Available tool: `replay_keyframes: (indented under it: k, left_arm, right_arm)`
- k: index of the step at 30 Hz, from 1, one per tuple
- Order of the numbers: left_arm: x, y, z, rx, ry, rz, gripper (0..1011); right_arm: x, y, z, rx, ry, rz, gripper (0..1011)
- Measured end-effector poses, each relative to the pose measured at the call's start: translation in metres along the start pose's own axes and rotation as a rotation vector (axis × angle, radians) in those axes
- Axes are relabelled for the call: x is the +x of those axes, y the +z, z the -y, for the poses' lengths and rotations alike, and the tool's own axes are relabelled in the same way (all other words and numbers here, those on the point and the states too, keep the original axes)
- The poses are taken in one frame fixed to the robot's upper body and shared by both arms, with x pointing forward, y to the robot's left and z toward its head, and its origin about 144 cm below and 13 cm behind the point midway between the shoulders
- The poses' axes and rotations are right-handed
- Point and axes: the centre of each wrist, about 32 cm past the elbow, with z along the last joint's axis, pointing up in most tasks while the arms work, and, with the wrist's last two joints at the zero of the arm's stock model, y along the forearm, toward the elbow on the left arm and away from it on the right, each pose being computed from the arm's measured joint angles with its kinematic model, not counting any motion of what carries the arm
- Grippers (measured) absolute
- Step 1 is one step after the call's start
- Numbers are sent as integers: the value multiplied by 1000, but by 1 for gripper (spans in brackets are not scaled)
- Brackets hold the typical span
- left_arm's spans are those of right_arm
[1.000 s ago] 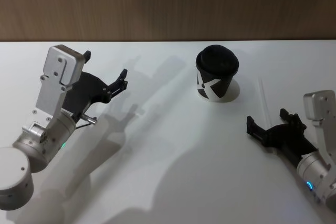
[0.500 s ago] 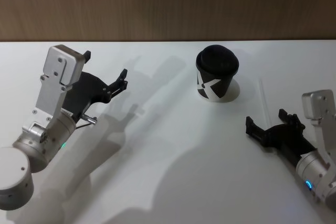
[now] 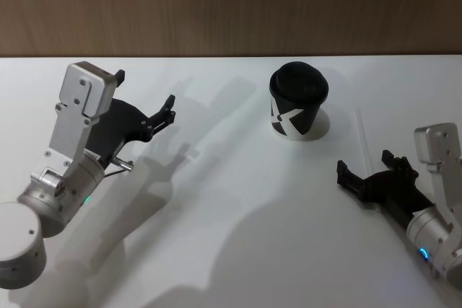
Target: Pick up the straw with one hand, pass it to the other hand, and insert it into the cup.
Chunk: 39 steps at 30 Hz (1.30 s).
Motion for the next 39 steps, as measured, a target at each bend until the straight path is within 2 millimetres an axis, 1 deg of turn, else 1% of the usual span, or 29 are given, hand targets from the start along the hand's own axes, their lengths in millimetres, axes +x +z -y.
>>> replay_keyframes:
  k: [3, 8, 13, 14, 17, 18, 19, 20, 21, 22, 24, 25, 27, 28, 30, 31, 34, 35, 36, 39]
  left_arm:
    - [0, 0, 0, 0, 0, 0, 1003]
    - [0, 0, 0, 0, 0, 0, 1003]
    - [0, 0, 0, 0, 0, 0, 1003]
    - [0, 0, 0, 0, 0, 0, 1003]
    - [0, 0, 0, 0, 0, 0, 1003]
    - [0, 0, 0, 0, 0, 0, 1003]
    - [0, 0, 0, 0, 0, 0, 1003]
    - [0, 0, 0, 0, 0, 0, 1003]
    - [0, 0, 0, 0, 0, 0, 1003]
    - [0, 0, 0, 0, 0, 0, 1003]
    - [0, 0, 0, 0, 0, 0, 1003]
    - [0, 0, 0, 0, 0, 0, 1003]
    - [0, 0, 0, 0, 0, 0, 1003]
    - [0, 0, 0, 0, 0, 0, 1002]
    - [0, 0, 0, 0, 0, 0, 1003]
    - [0, 0, 0, 0, 0, 0, 1002]
    - [0, 0, 0, 0, 0, 0, 1003]
    - [0, 0, 0, 0, 0, 0, 1003]
    - [0, 0, 0, 0, 0, 0, 1003]
    - [0, 0, 0, 0, 0, 0, 1003]
  right_arm:
    - [0, 0, 0, -1, 1, 0, 1000]
    - [0, 0, 0, -1, 1, 0, 924]
    - [0, 0, 0, -2, 1, 0, 784]
    - [0, 0, 0, -2, 1, 0, 743]
    - [0, 0, 0, -2, 1, 0, 674]
    - [0, 0, 0, -2, 1, 0, 616]
    - [0, 0, 0, -2, 1, 0, 588]
    - [0, 0, 0, -2, 1, 0, 532]
    - [0, 0, 0, -2, 1, 0, 532]
    - [0, 0, 0, -2, 1, 0, 487]
    - [0, 0, -1, -2, 1, 0, 444]
    - [0, 0, -1, -2, 2, 0, 385]
    - [0, 0, -1, -2, 2, 0, 342]
    - [0, 0, -1, -2, 2, -1, 283]
    - [0, 0, -1, -2, 2, 0, 245]
    - [0, 0, -1, -2, 2, -1, 186]
    - [0, 0, -1, -2, 2, 0, 133]
    - [0, 0, -1, -2, 2, 0, 84]
    - [0, 0, -1, -1, 2, 0, 63]
    - [0, 0, -1, -1, 2, -1, 23]
